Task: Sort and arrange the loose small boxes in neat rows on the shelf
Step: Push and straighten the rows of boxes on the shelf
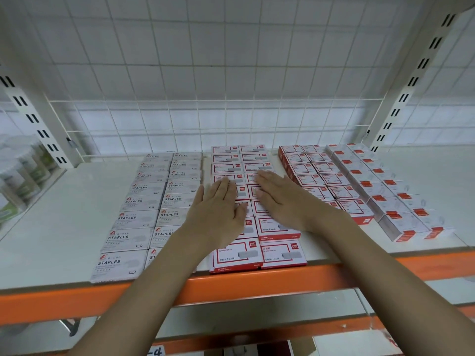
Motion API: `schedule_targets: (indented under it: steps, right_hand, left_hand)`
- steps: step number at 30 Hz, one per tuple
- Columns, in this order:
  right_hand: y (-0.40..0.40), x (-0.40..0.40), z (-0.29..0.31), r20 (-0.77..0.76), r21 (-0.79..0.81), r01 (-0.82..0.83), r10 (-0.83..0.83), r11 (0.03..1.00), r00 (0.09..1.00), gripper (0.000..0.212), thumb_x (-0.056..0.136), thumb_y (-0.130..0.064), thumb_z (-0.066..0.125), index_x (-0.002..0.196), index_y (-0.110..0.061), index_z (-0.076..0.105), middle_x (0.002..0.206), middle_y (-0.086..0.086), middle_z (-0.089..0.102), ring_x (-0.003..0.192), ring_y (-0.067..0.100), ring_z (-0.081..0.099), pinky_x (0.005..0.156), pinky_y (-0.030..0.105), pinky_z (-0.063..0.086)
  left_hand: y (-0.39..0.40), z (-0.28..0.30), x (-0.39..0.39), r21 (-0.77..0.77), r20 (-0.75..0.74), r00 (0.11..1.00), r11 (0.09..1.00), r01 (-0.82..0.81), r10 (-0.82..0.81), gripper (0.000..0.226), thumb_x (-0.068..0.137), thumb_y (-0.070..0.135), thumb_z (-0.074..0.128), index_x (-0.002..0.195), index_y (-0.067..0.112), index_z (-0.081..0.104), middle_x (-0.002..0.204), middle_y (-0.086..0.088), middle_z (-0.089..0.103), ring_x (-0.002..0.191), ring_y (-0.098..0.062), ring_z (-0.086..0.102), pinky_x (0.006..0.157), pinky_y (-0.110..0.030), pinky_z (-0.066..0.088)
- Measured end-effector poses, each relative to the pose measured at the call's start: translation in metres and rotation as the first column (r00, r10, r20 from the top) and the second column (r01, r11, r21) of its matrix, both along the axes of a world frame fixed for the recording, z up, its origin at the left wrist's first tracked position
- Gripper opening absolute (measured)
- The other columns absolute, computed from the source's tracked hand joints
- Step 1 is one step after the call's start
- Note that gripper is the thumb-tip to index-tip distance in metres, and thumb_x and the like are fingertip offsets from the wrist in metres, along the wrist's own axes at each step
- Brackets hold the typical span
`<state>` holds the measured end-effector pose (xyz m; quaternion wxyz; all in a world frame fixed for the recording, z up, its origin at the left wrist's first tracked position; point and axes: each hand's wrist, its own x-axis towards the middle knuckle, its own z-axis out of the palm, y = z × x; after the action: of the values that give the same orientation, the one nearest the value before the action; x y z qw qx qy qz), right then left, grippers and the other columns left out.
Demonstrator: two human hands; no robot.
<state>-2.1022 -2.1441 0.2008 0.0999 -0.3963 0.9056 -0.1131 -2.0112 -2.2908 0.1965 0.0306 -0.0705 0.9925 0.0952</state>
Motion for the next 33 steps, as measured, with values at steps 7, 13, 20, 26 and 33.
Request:
schedule_targets:
  steps: [7,13,20,26,33]
  right_hand:
    - [0.007,0.021,-0.006,-0.007,0.019,-0.047,0.047,0.999,0.999,0.053,0.101,-0.037,0.016,0.149,-0.018,0.004,0.157,-0.006,-0.003,0.142,0.004,-0.009,0.115,0.026,-0.009]
    - [0.007,0.017,-0.008,-0.004,0.023,-0.062,0.062,0.998,0.998,0.053,0.101,-0.036,0.016,0.149,-0.019,0.003,0.156,-0.007,-0.005,0.141,0.003,-0.010,0.113,0.024,-0.010]
    - [0.007,0.011,-0.005,0.022,0.001,-0.075,0.075,0.997,0.997,0.053,0.101,-0.035,0.019,0.149,-0.017,0.007,0.157,-0.005,-0.001,0.142,0.004,-0.007,0.114,0.024,-0.009]
    - [0.012,0.025,-0.003,-0.009,-0.024,-0.055,0.055,0.998,0.998,0.054,0.101,-0.037,0.018,0.149,-0.017,0.003,0.157,-0.006,-0.006,0.142,0.005,-0.010,0.111,0.022,-0.011]
    - [0.025,0.046,-0.007,-0.044,0.022,-0.048,0.049,0.999,0.998,0.055,0.100,-0.041,0.014,0.148,-0.022,-0.006,0.155,-0.009,-0.014,0.139,0.001,-0.018,0.110,0.023,-0.015]
  left_hand:
    - [0.011,-0.001,0.012,-0.035,-0.011,1.000,0.999,-0.019,0.019,0.056,0.100,0.040,0.011,0.149,0.017,-0.002,0.157,0.001,-0.009,0.143,-0.012,-0.010,0.114,-0.033,-0.010]
    - [0.014,0.000,0.010,-0.038,0.002,0.999,0.999,-0.034,0.035,0.056,0.100,0.039,0.011,0.149,0.016,-0.004,0.157,0.000,-0.010,0.143,-0.012,-0.011,0.114,-0.032,-0.009]
    - [0.013,0.000,0.005,-0.026,0.022,0.999,0.999,-0.033,0.033,0.057,0.100,0.039,0.012,0.148,0.013,-0.004,0.157,-0.003,-0.009,0.143,-0.014,-0.010,0.116,-0.033,-0.006]
    - [0.014,-0.001,0.008,-0.020,0.003,0.999,0.999,-0.044,0.044,0.057,0.099,0.040,0.012,0.149,0.014,-0.002,0.157,-0.002,-0.007,0.143,-0.013,-0.009,0.116,-0.033,-0.006]
    - [0.028,-0.005,0.034,0.007,-0.065,0.998,1.000,-0.013,0.013,0.058,0.098,0.042,0.009,0.148,0.017,-0.008,0.156,0.001,-0.014,0.142,-0.011,-0.015,0.115,-0.033,-0.011]
